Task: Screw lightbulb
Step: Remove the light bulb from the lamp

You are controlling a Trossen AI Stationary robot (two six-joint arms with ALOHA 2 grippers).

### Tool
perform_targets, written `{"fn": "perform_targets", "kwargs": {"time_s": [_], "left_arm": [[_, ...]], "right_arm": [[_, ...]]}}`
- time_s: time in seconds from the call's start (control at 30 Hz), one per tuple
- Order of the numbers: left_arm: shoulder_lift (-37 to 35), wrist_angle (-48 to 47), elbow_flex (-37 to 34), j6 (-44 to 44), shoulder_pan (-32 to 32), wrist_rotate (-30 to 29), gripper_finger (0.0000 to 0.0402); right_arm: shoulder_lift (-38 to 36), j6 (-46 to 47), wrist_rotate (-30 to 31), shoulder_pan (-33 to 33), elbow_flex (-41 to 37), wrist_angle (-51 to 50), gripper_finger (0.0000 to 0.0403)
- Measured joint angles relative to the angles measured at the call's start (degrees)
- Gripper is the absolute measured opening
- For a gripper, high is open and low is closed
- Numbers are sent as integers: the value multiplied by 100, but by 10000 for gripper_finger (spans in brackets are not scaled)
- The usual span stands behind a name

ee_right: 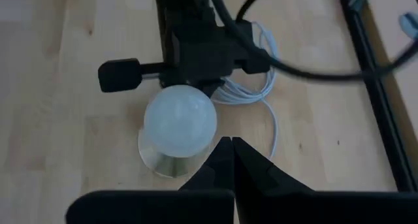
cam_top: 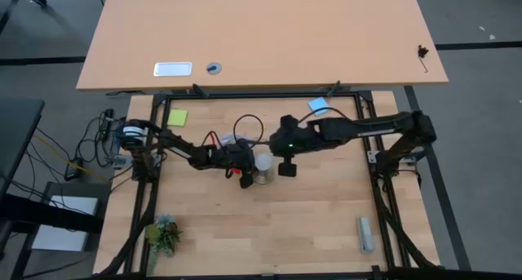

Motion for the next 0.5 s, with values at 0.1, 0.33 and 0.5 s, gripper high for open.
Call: {"fn": "perform_targets", "kwargs": {"time_s": [0.1,0.33,0.5], "left_arm": [[-188,-85,0,15,0,0,0],[-631,-973,7,31,0,0,0],[-919,-1606,7,31,-2,68,0]], "right_arm": [[-337,106,-16,0,-492,399,2],[-966,231,-20,72,-1262,1019,2],[-1298,187,-20,80,-1673,1303,2]]}}
